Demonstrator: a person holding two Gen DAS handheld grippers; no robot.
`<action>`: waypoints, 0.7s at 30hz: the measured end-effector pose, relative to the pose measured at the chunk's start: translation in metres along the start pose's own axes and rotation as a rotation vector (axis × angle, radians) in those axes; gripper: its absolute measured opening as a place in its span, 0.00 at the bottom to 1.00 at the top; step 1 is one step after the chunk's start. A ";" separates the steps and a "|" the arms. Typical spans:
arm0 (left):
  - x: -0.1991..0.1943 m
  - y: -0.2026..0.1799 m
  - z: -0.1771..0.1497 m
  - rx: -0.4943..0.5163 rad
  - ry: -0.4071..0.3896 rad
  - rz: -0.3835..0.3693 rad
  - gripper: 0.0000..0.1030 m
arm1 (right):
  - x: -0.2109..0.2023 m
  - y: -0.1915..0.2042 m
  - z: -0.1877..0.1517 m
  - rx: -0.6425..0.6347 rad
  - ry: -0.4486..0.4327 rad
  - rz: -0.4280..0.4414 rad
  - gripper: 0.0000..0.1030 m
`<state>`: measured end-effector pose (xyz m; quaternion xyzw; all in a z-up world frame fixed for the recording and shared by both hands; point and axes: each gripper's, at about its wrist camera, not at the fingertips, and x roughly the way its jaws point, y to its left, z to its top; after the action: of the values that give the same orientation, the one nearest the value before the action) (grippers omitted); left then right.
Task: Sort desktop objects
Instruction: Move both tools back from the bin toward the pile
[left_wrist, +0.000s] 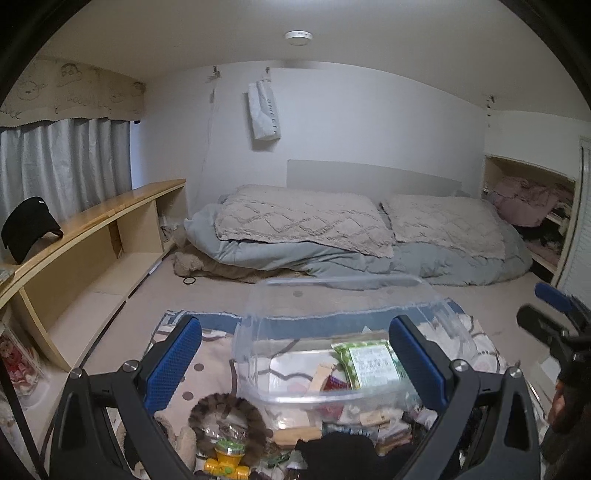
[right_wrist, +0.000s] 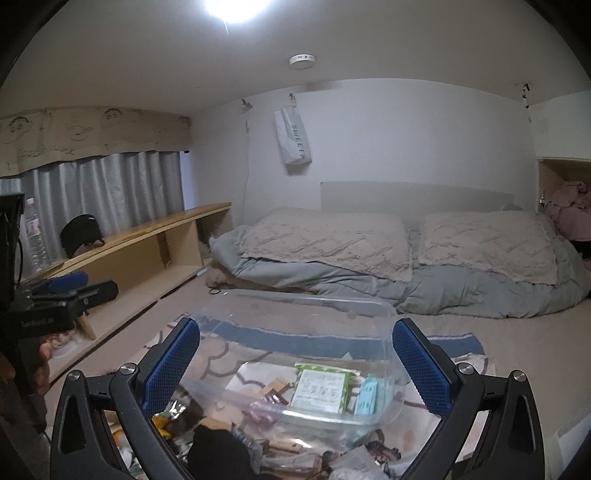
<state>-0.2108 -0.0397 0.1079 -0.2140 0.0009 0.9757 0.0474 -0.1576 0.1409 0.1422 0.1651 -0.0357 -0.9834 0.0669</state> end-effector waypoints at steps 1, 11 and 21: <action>-0.003 0.002 -0.009 -0.001 0.001 -0.014 0.99 | -0.002 0.000 -0.003 -0.001 0.003 0.003 1.00; -0.020 0.006 -0.063 0.011 -0.018 -0.117 0.99 | -0.027 -0.012 -0.057 -0.010 0.016 -0.022 1.00; -0.030 0.014 -0.097 0.032 -0.076 -0.098 0.99 | -0.045 -0.030 -0.105 0.015 0.025 -0.046 1.00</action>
<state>-0.1442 -0.0589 0.0321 -0.1756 0.0039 0.9795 0.0987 -0.0845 0.1718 0.0554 0.1785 -0.0384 -0.9822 0.0433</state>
